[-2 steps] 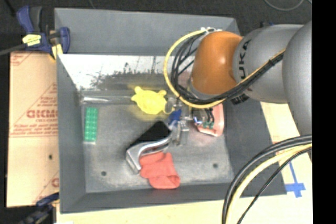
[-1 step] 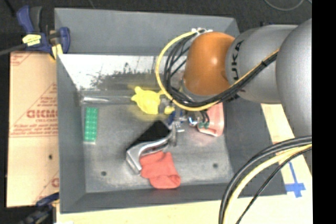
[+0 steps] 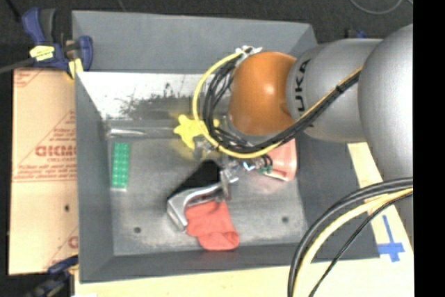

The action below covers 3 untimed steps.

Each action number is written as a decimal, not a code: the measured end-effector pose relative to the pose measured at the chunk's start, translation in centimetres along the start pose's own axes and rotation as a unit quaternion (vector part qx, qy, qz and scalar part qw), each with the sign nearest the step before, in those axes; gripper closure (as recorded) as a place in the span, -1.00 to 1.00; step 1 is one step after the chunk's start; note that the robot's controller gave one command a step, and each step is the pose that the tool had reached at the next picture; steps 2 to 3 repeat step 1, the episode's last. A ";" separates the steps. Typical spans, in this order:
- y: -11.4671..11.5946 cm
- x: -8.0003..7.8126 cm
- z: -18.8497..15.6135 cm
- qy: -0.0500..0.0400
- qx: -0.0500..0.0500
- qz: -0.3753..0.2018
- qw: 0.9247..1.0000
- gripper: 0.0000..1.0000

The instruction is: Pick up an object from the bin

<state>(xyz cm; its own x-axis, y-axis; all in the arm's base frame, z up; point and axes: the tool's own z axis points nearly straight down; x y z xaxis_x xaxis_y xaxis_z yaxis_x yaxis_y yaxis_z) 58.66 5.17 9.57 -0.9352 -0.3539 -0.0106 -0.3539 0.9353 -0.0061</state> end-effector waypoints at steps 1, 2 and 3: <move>1.0 0.4 2.0 0.000 0.001 0.102 0.995 1.00; 1.0 0.4 2.0 0.000 0.001 0.102 0.995 1.00; 1.0 0.4 2.0 0.000 0.001 0.102 0.995 1.00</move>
Offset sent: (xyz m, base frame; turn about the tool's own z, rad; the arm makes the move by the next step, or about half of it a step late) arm 0.0000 0.0000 0.0000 0.0000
